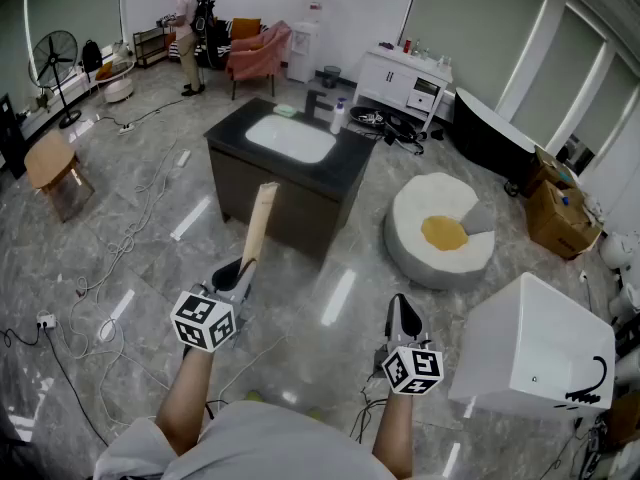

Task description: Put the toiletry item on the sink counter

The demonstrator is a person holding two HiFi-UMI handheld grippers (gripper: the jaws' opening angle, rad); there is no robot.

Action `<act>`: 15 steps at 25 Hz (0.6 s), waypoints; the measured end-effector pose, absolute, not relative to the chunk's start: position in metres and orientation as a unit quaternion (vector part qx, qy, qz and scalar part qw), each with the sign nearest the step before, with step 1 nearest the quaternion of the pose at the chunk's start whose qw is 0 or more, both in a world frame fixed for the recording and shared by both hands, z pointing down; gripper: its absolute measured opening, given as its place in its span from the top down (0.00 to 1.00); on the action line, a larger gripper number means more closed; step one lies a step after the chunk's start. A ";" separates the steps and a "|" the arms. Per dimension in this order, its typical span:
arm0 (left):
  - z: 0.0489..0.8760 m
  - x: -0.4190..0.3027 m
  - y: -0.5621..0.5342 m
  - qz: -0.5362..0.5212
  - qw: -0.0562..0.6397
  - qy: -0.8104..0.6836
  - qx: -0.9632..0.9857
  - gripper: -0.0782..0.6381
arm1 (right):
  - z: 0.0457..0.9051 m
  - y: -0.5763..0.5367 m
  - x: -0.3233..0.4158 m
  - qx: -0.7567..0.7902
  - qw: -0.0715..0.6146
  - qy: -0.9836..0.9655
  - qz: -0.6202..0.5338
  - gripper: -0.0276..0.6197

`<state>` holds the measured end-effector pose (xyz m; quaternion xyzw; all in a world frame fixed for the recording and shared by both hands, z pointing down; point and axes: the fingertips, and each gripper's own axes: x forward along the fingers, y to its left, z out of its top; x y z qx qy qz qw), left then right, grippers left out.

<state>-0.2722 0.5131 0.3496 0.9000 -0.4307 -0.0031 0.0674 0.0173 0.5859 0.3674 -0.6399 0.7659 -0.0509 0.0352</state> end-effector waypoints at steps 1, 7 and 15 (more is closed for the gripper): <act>0.351 -0.273 0.514 -0.003 0.067 -0.431 0.900 0.82 | 0.368 0.586 0.016 -0.639 0.036 0.767 -0.051 0.95; 0.349 -0.278 0.519 -0.006 0.066 -0.428 0.901 0.82 | 0.367 0.590 0.006 -0.635 0.036 0.770 -0.048 0.95; 0.347 -0.283 0.520 -0.007 0.067 -0.425 0.902 0.82 | 0.364 0.591 -0.003 -0.635 0.028 0.771 -0.040 0.95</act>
